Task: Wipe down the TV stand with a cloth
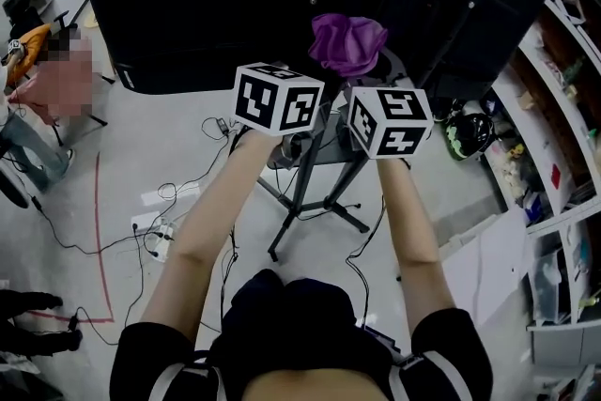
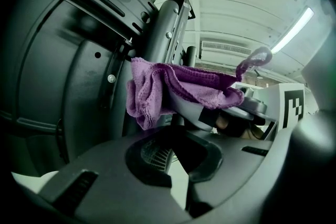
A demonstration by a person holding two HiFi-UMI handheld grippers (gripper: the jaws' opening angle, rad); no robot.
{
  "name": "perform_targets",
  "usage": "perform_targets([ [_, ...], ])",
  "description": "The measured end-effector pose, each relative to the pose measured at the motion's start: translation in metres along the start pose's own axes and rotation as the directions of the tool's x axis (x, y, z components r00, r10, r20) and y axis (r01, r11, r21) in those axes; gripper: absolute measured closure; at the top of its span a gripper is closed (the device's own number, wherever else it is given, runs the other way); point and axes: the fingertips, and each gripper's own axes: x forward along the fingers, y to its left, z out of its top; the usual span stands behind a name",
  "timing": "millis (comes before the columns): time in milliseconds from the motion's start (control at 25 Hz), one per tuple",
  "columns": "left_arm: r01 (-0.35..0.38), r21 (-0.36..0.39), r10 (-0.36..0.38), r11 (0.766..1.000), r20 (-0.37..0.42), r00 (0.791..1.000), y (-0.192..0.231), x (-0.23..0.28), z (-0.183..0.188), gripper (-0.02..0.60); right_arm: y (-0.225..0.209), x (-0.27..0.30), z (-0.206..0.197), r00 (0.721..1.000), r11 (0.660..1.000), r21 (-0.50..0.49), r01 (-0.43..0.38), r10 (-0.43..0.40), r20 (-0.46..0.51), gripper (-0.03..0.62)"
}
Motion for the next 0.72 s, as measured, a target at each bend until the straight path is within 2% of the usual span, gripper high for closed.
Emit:
perform_targets([
  [240, -0.002, 0.013, 0.003, 1.0, -0.029, 1.0, 0.0, 0.003, -0.02, 0.575, 0.003, -0.003, -0.021, 1.0, 0.999, 0.03, -0.016, 0.016, -0.024, 0.53],
  [720, -0.012, -0.009, 0.012, 1.0, -0.061, 0.998, 0.002, 0.007, -0.063, 0.575, 0.011, -0.01, -0.064, 0.996, 0.996, 0.086, -0.036, 0.042, -0.072, 0.53],
])
